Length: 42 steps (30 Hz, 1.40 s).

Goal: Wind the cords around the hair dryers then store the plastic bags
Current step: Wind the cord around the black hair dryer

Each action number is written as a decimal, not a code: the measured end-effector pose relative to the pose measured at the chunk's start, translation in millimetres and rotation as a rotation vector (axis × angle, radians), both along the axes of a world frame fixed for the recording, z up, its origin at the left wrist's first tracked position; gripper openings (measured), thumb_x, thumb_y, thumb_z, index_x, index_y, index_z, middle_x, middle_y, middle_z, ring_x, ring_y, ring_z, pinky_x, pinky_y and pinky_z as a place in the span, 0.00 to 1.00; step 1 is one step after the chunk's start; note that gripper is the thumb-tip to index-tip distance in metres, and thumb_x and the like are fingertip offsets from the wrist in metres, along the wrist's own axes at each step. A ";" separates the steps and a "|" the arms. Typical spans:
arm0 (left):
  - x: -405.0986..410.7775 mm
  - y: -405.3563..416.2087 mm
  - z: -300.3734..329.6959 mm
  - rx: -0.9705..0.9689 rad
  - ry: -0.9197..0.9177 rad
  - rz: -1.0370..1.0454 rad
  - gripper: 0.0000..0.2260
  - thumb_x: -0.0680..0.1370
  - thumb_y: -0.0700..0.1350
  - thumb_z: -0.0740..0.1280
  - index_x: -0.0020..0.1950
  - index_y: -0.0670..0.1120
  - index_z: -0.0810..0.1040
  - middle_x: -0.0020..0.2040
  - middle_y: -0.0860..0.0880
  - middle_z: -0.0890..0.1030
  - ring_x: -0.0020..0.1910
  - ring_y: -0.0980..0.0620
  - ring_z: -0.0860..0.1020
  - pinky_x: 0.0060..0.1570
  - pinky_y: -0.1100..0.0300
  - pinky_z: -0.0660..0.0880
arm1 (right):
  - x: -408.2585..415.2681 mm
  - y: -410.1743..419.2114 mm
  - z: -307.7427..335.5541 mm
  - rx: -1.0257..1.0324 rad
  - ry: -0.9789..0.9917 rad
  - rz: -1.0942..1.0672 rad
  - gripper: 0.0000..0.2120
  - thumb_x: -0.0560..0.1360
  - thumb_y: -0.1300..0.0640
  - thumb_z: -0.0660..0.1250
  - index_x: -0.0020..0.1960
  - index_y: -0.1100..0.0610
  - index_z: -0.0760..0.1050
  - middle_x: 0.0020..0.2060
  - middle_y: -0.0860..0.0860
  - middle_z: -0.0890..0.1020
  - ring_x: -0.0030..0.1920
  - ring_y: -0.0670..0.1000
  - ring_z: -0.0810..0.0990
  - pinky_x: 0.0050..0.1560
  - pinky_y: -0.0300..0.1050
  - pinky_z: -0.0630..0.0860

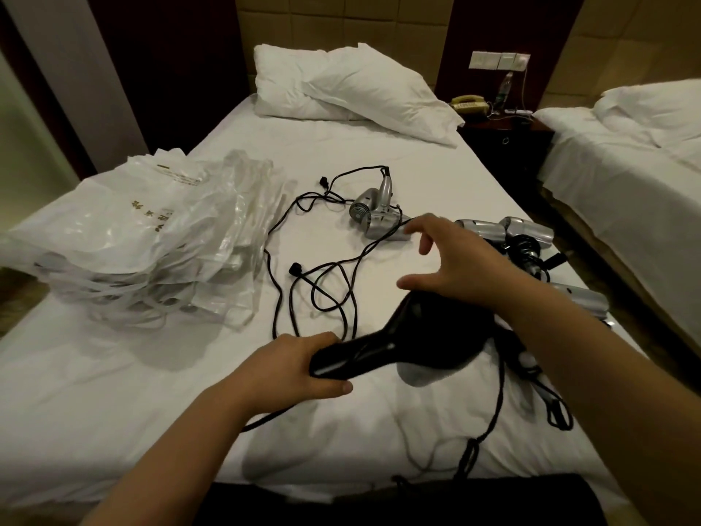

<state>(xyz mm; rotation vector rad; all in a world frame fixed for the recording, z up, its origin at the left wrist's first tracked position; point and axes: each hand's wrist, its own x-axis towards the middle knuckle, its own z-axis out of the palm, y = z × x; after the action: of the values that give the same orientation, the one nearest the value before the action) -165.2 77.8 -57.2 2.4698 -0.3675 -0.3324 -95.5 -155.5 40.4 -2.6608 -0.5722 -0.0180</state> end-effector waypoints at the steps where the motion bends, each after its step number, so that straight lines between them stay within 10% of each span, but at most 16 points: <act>1: -1.6 2.1 2.7 -0.005 0.002 -0.024 0.14 0.69 0.60 0.72 0.50 0.56 0.74 0.33 0.59 0.77 0.33 0.59 0.75 0.37 0.63 0.71 | 2.6 -1.5 -1.2 0.022 0.107 -0.013 0.25 0.69 0.43 0.71 0.63 0.46 0.69 0.49 0.45 0.76 0.49 0.46 0.73 0.49 0.41 0.67; 6: -6.0 12.1 7.8 -0.102 0.042 -0.050 0.15 0.68 0.58 0.73 0.51 0.57 0.76 0.36 0.53 0.78 0.33 0.59 0.74 0.36 0.67 0.68 | 2.7 -25.9 -6.5 0.361 0.609 0.067 0.16 0.71 0.41 0.68 0.56 0.47 0.78 0.51 0.49 0.83 0.55 0.51 0.80 0.57 0.44 0.74; 10: -11.8 22.1 9.7 -0.240 0.138 -0.020 0.11 0.72 0.47 0.73 0.50 0.59 0.77 0.32 0.60 0.78 0.29 0.61 0.74 0.34 0.69 0.70 | -7.0 -47.4 -24.6 0.566 0.772 0.163 0.32 0.60 0.36 0.72 0.60 0.50 0.75 0.59 0.50 0.80 0.61 0.52 0.78 0.63 0.52 0.71; 16: -20.1 29.9 15.0 -0.466 0.340 -0.009 0.14 0.73 0.43 0.72 0.46 0.65 0.79 0.28 0.51 0.76 0.26 0.56 0.73 0.31 0.59 0.71 | -34.8 -37.0 -32.9 0.565 0.693 0.297 0.43 0.49 0.35 0.77 0.60 0.43 0.66 0.51 0.27 0.78 0.55 0.28 0.74 0.50 0.23 0.70; 19: -20.3 32.5 15.9 -0.554 0.456 -0.032 0.15 0.66 0.56 0.73 0.51 0.61 0.79 0.30 0.47 0.76 0.30 0.49 0.75 0.35 0.56 0.74 | -43.2 -29.1 -35.1 0.692 0.622 0.273 0.39 0.49 0.45 0.76 0.58 0.44 0.68 0.49 0.32 0.81 0.52 0.32 0.77 0.47 0.26 0.72; 22: -15.5 19.1 19.9 -0.548 0.518 -0.034 0.25 0.66 0.59 0.69 0.60 0.52 0.74 0.34 0.48 0.78 0.35 0.47 0.78 0.39 0.54 0.76 | -40.7 -23.5 -42.5 0.823 0.527 0.218 0.43 0.47 0.33 0.77 0.59 0.46 0.71 0.52 0.37 0.82 0.54 0.39 0.80 0.48 0.30 0.74; 31: -11.9 -21.8 31.7 -0.222 0.053 0.070 0.31 0.72 0.47 0.73 0.70 0.63 0.62 0.43 0.60 0.79 0.32 0.60 0.78 0.36 0.68 0.73 | -23.2 -13.8 -74.2 1.105 0.655 -0.098 0.23 0.63 0.47 0.63 0.56 0.54 0.74 0.42 0.48 0.84 0.44 0.45 0.82 0.48 0.40 0.77; 36: -22.4 -23.7 12.6 -0.430 0.079 0.239 0.30 0.71 0.41 0.74 0.68 0.61 0.70 0.46 0.57 0.81 0.31 0.63 0.76 0.33 0.67 0.73 | -15.6 -18.5 -88.8 1.073 0.816 -0.136 0.28 0.65 0.34 0.65 0.56 0.53 0.77 0.49 0.50 0.83 0.52 0.49 0.80 0.58 0.45 0.73; 42: -34.6 -9.8 3.7 -0.842 0.078 0.461 0.14 0.70 0.37 0.73 0.51 0.52 0.79 0.36 0.52 0.81 0.29 0.50 0.73 0.32 0.57 0.71 | -37.2 -45.3 -130.5 0.962 0.964 -0.209 0.13 0.78 0.58 0.59 0.53 0.68 0.73 0.26 0.50 0.74 0.29 0.48 0.70 0.27 0.37 0.65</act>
<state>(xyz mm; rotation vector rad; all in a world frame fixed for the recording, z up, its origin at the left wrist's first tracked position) -199.7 68.0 -53.5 1.6352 0.1000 -0.0493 -132.7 -200.7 -90.2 -1.5026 0.0652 0.6950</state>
